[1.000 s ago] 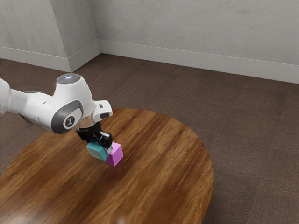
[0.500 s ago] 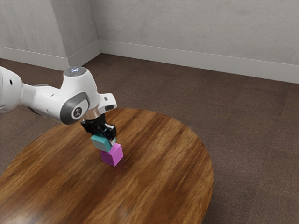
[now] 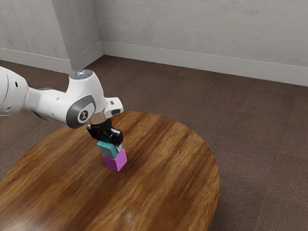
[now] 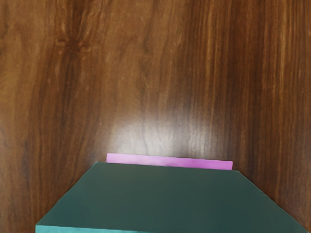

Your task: Pick up the blue block with one arm, and put the blue block on the pink block with one arm

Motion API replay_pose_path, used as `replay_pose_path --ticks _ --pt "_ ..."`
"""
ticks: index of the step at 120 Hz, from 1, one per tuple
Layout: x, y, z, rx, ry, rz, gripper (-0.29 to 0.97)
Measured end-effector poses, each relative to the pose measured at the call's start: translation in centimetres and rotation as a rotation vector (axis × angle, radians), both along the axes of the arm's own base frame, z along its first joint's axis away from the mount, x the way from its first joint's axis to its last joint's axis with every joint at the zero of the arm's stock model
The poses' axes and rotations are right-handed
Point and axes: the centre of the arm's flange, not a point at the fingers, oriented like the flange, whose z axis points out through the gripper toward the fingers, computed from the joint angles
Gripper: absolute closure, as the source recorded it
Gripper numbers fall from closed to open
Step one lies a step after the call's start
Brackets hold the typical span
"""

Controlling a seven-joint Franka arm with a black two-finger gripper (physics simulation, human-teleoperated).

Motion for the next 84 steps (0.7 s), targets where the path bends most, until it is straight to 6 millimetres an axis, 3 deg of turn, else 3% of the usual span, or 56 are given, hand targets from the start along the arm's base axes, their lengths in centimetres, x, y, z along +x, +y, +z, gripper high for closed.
replay_pose_path --ticks 37,60,67,74,84 --pt "0.1 -0.2 1.0 -0.007 -0.016 -0.031 0.11" --pt "-0.8 -3.6 10.8 -0.001 -0.147 -0.108 0.05" --pt "-0.9 -4.2 12.6 0.0 -0.156 -0.123 0.03" --pt "-1.1 -3.9 13.3 0.001 -0.149 -0.121 0.03" --pt "-1.6 -1.9 15.2 0.009 -0.16 -0.091 0.02"
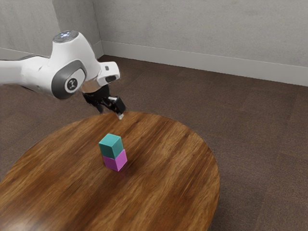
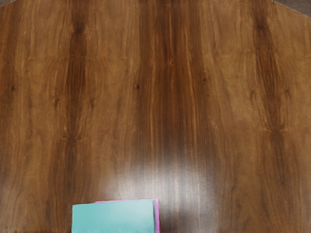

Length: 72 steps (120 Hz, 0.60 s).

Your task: Pick up the blue block with one arm, and put the blue block on the pink block with one arm

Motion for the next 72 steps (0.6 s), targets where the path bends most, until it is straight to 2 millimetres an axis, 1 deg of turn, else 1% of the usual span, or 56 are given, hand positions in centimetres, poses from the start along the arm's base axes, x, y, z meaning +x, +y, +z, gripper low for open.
replay_pose_path --ticks 8,11,13,14,19,23,27,31,33,40,45,50,60,72 --pt "-0.8 0.9 1.7 0.005 -0.003 0.013 0.01" --pt "-1.2 0.9 2.8 0.006 -0.007 0.014 0.01" --pt "-1.3 0.9 3.9 0.007 -0.015 0.014 0.01" --pt "-1.3 0.9 5.0 0.009 -0.024 0.015 0.01" --pt "-1.0 0.8 11.7 0.015 -0.08 0.019 0.01" --pt "-1.4 0.9 16.2 0.022 -0.107 0.027 0.01" --pt "-2.4 1.4 19.2 0.036 -0.111 0.041 0.01" --pt "-3.6 2.0 21.3 0.05 -0.106 0.059 0.01" --pt "-4.1 2.4 22.0 0.057 -0.099 0.068 0.01" --pt "-5.8 3.2 23.7 0.075 -0.072 0.095 0.0" --pt "-6.5 3.6 24.1 0.083 -0.046 0.111 0.0" --pt "-6.9 4.1 23.7 0.089 -0.011 0.126 0.0" --pt "-7.4 5.3 22.3 0.095 0.06 0.162 0.0" --pt "-7.8 5.8 21.2 0.098 0.115 0.184 0.0"
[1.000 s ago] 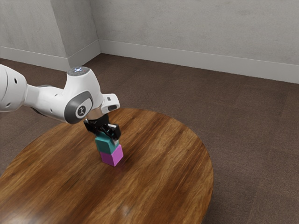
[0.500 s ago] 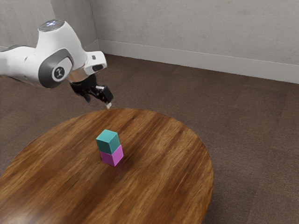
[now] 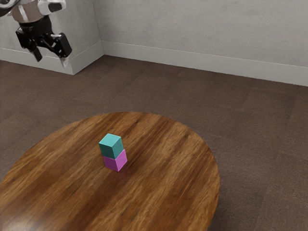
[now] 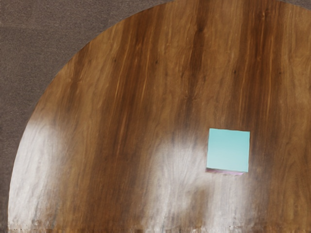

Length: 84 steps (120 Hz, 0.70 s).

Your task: Pick up the blue block with one arm, and put the blue block on the pink block with one arm

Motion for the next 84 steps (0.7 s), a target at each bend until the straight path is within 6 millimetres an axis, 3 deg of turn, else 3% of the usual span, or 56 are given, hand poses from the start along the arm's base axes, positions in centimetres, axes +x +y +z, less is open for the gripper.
replay_pose_path --ticks 38,69,84 --pt "-0.6 0.8 -2.5 -0.008 0.088 0.047 0.0" --pt "-0.6 0.9 -3.3 -0.011 0.105 0.06 0.0" --pt "0.1 2.4 -3.4 -0.013 0.108 0.094 0.0"
